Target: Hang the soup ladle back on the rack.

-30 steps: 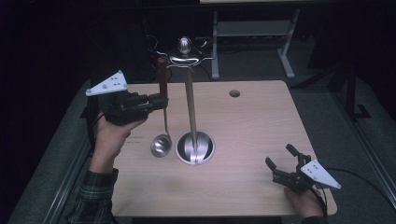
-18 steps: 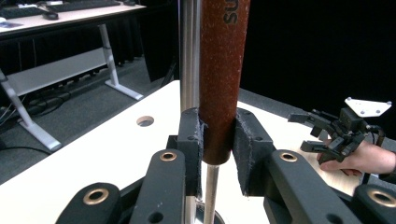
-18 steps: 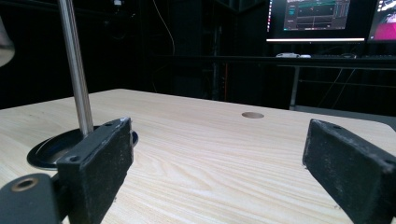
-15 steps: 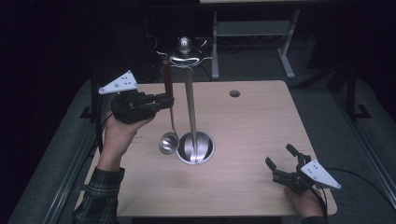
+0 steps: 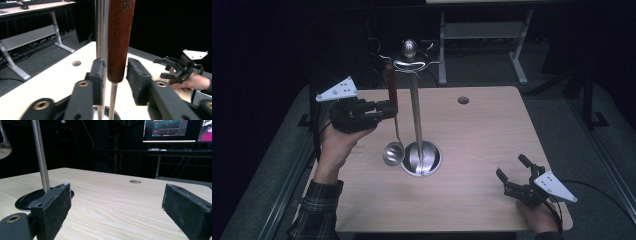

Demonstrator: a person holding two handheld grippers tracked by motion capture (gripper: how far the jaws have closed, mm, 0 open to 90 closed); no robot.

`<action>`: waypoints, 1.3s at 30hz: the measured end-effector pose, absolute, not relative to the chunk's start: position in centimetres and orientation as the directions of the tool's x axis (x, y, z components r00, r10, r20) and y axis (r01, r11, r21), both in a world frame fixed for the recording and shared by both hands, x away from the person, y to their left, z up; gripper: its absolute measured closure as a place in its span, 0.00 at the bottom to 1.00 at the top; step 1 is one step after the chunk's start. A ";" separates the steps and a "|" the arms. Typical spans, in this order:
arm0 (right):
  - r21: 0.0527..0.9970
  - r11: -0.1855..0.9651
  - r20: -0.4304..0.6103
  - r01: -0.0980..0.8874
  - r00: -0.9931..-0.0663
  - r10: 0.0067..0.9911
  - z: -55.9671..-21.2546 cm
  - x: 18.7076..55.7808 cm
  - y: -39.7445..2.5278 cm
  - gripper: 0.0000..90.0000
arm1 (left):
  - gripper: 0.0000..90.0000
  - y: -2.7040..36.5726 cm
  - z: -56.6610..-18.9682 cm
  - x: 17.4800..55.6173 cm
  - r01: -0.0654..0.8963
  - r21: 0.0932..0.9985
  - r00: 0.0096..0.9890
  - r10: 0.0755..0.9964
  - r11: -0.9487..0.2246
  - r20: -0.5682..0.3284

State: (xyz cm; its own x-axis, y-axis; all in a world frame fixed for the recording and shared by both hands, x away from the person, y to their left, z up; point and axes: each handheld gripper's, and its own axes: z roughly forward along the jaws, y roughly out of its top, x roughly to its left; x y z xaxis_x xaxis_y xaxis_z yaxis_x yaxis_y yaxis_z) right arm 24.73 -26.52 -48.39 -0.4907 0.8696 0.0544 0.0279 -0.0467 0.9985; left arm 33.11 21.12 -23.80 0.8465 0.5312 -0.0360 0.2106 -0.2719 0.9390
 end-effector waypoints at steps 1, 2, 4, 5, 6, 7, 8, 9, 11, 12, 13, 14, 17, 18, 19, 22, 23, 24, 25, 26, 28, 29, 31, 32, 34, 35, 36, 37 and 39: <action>0.999 -0.047 0.054 0.028 -0.491 0.870 -48.4 24.7 -26.5 0.09 | 0.70 21.3 -23.9 33.1 0.211 0.938 0.843 0.536 -0.275 -0.032; 0.999 -0.047 0.054 0.028 -0.491 0.870 -48.4 24.7 -26.5 0.09 | 0.68 21.5 -24.1 33.0 0.211 0.938 0.842 0.539 -0.276 -0.031; 0.999 -0.047 0.055 0.028 -0.491 0.870 -48.4 24.7 -26.5 0.09 | 0.62 21.7 -24.3 33.0 0.217 0.937 0.840 0.542 -0.274 -0.036; 0.999 -0.046 0.054 0.028 -0.491 0.869 -48.4 24.7 -26.5 0.09 | 0.58 22.1 -24.7 32.9 0.225 0.931 0.838 0.544 -0.288 -0.035; 0.999 -0.046 0.054 0.028 -0.491 0.869 -48.4 24.8 -26.5 0.09 | 0.56 22.3 -24.9 32.8 0.228 0.928 0.835 0.549 -0.295 -0.031; 0.998 -0.047 0.055 0.029 -0.491 0.869 -48.4 24.8 -26.5 0.09 | 0.54 22.6 -25.1 32.8 0.231 0.924 0.836 0.549 -0.304 -0.029; 0.998 -0.047 0.055 0.029 -0.491 0.869 -48.4 24.8 -26.5 0.09 | 0.52 22.6 -25.1 32.8 0.231 0.924 0.836 0.549 -0.304 -0.029; 0.998 -0.047 0.055 0.029 -0.491 0.869 -48.4 24.8 -26.5 0.09 | 0.49 23.1 -25.6 32.6 0.241 0.917 0.834 0.550 -0.317 -0.029; 0.999 -0.046 0.054 0.028 -0.491 0.869 -48.4 24.8 -26.5 0.09 | 0.48 23.5 -26.1 32.4 0.254 0.909 0.831 0.556 -0.332 -0.029; 0.999 -0.046 0.054 0.028 -0.491 0.869 -48.4 24.7 -26.5 0.09 | 0.47 23.6 -26.3 32.3 0.259 0.904 0.831 0.556 -0.339 -0.030; 0.998 -0.047 0.055 0.029 -0.491 0.869 -48.4 24.8 -26.5 0.09 | 0.46 23.8 -26.6 32.1 0.265 0.900 0.830 0.558 -0.346 -0.030; 0.999 -0.047 0.054 0.028 -0.491 0.869 -48.4 24.8 -26.5 0.09 | 0.45 24.0 -26.9 32.0 0.269 0.896 0.827 0.562 -0.353 -0.027; 0.999 -0.046 0.054 0.028 -0.491 0.870 -48.4 24.8 -26.5 0.09 | 0.40 24.6 -27.8 31.5 0.273 0.889 0.826 0.563 -0.367 -0.022; 0.999 -0.046 0.054 0.028 -0.491 0.870 -48.4 24.8 -26.5 0.09 | 0.38 24.6 -27.8 31.5 0.273 0.889 0.826 0.563 -0.367 -0.022; 0.999 -0.044 0.052 0.027 -0.491 0.870 -48.4 24.7 -26.5 0.09 | 0.37 24.9 -28.5 31.3 0.285 0.881 0.823 0.568 -0.379 -0.022; 0.999 -0.046 0.054 0.028 -0.491 0.869 -48.4 24.7 -26.5 0.09 | 0.33 25.5 -29.8 30.9 0.306 0.863 0.815 0.580 -0.403 -0.018; 0.999 -0.045 0.052 0.027 -0.491 0.870 -48.4 24.8 -26.5 0.09 | 0.33 25.7 -30.3 30.8 0.311 0.858 0.812 0.583 -0.408 -0.018; 0.999 -0.045 0.053 0.028 -0.491 0.870 -48.4 24.7 -26.5 0.09 | 0.32 25.8 -30.8 30.7 0.317 0.853 0.810 0.587 -0.415 -0.015; 0.999 -0.045 0.053 0.028 -0.491 0.870 -48.4 24.7 -26.5 0.09 | 0.31 25.8 -30.8 30.7 0.317 0.853 0.810 0.587 -0.415 -0.015; 0.999 -0.046 0.053 0.028 -0.491 0.870 -48.4 24.8 -26.5 0.09 | 0.30 26.3 -31.7 30.4 0.322 0.844 0.806 0.593 -0.429 -0.006; 0.999 -0.045 0.053 0.028 -0.491 0.870 -48.4 24.8 -26.5 0.09 | 0.28 26.6 -32.8 30.2 0.334 0.841 0.798 0.603 -0.425 -0.013; 0.999 -0.046 0.054 0.028 -0.491 0.870 -48.4 24.7 -26.5 0.09 | 0.27 26.8 -33.2 30.1 0.339 0.835 0.798 0.602 -0.434 -0.010; 0.999 -0.046 0.053 0.028 -0.491 0.870 -48.4 24.8 -26.5 0.09 | 0.26 27.0 -34.1 29.9 0.351 0.825 0.791 0.612 -0.443 -0.008; 0.999 -0.046 0.053 0.028 -0.491 0.870 -48.4 24.8 -26.5 0.09 | 0.25 27.0 -34.1 29.9 0.351 0.825 0.791 0.612 -0.443 -0.008; 0.999 -0.046 0.054 0.028 -0.491 0.869 -48.4 24.7 -26.5 0.09 | 0.24 27.3 -35.0 29.6 0.359 0.814 0.786 0.618 -0.457 0.001; 0.999 -0.046 0.054 0.028 -0.491 0.869 -48.4 24.7 -26.5 0.09 | 0.24 27.6 -35.7 29.4 0.374 0.804 0.779 0.628 -0.462 -0.001; 0.999 -0.046 0.054 0.028 -0.491 0.869 -48.4 24.7 -26.5 0.09 | 0.24 27.8 -36.1 29.3 0.379 0.796 0.776 0.630 -0.472 0.004; 0.999 -0.046 0.054 0.028 -0.491 0.869 -48.4 24.7 -26.5 0.09 | 0.24 28.0 -36.6 29.2 0.389 0.791 0.768 0.640 -0.472 0.004; 0.999 -0.047 0.055 0.029 -0.491 0.869 -48.4 24.7 -26.5 0.09 | 0.23 28.5 -37.4 29.0 0.404 0.777 0.756 0.654 -0.483 0.013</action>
State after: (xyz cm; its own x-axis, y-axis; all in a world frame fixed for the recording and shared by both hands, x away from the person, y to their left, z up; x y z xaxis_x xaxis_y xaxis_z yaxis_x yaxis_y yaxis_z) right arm 24.75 -26.52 -48.39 -0.4911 0.8694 0.0546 0.0285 -0.0465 0.9985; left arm 29.00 28.45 -37.44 0.7561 0.6543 0.0132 0.4044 -0.4831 0.7766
